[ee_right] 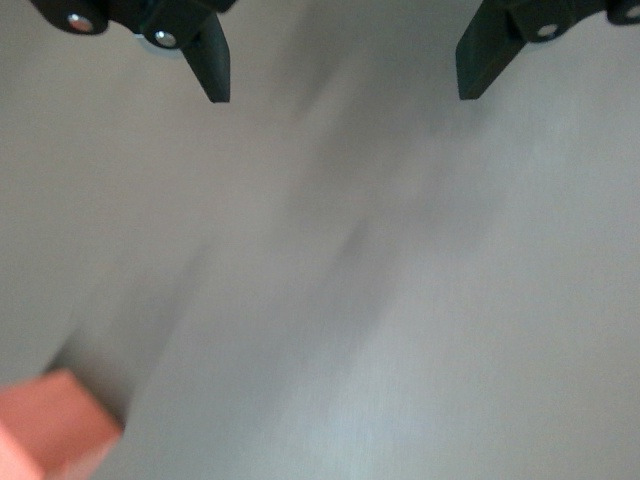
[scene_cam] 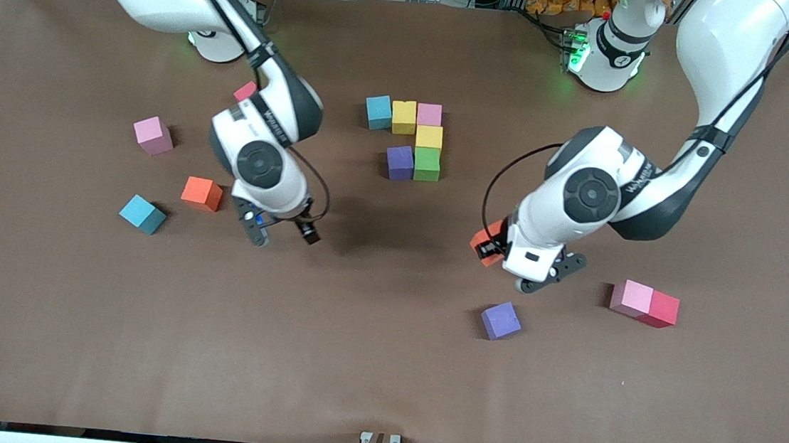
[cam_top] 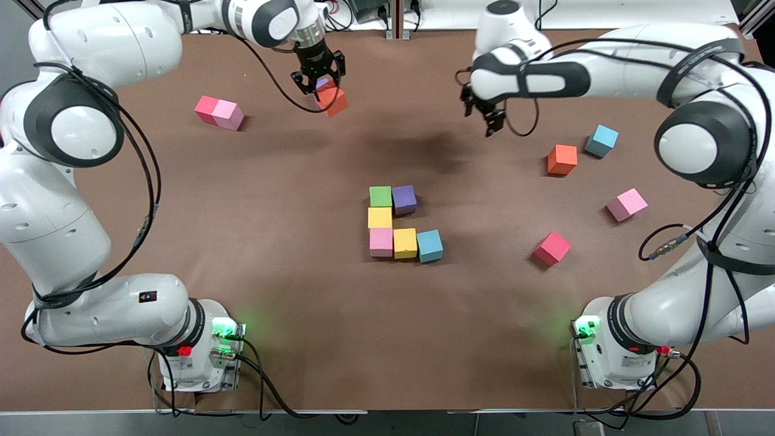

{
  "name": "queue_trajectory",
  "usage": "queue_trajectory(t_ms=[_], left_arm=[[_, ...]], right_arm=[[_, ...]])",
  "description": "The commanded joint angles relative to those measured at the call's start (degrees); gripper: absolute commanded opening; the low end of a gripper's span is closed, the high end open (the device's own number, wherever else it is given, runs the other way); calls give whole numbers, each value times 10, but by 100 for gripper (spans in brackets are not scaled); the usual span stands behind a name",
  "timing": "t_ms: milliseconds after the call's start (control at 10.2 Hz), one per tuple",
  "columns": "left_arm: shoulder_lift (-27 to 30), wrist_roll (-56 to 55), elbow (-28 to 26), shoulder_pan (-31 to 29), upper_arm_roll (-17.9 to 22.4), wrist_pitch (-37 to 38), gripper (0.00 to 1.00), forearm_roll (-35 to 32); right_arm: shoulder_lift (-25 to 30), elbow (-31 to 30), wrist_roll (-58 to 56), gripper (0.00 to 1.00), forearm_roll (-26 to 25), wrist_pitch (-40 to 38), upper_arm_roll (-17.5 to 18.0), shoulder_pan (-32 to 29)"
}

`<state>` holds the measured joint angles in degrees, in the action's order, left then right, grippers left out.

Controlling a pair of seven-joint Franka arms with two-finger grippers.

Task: Form number 2 with 11 blocks
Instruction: 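Carry orange to the row while the right gripper reaches another orange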

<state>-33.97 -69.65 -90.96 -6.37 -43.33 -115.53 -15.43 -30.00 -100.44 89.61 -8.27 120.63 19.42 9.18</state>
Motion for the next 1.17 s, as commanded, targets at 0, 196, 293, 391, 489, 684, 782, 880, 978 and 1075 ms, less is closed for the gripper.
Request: queue_trajectory(t_ms=[0, 196, 293, 391, 489, 684, 782, 880, 978, 1075], left_arm=[[7, -35, 7, 3, -15, 12, 42, -3], [5, -71, 13, 11, -31, 12, 41, -3], [1, -98, 16, 16, -38, 12, 41, -2], [-1, -135, 24, 33, -40, 11, 41, -2], [-6, -175, 37, 51, -39, 9, 41, -1], [-11, -273, 55, 82, -39, 3, 41, -2], [-11, -305, 59, 94, -39, 2, 41, -2], [-11, -347, 60, 107, -39, 1, 41, -2], [-11, -393, 60, 118, -39, -7, 41, -2], [-12, -445, 59, 132, -39, -18, 41, -2]], right_arm=[[10, 20, -50, 100, -5, -24, 9, -50], [9, 34, -101, 100, -5, -25, 9, -93], [9, 36, -117, 100, -5, -30, 9, -113], [9, 50, -144, 100, -5, -49, 9, -133], [8, 58, -183, 100, -4, -67, 9, -156], [8, 71, -215, 100, -5, -84, 9, -174], [14, 70, -244, 100, -4, -87, -2, -170], [13, 72, -262, 100, -3, -101, -10, -167], [12, 74, -289, 100, -2, -105, -15, -167], [12, 73, -323, 100, -3, -108, -26, -166]])
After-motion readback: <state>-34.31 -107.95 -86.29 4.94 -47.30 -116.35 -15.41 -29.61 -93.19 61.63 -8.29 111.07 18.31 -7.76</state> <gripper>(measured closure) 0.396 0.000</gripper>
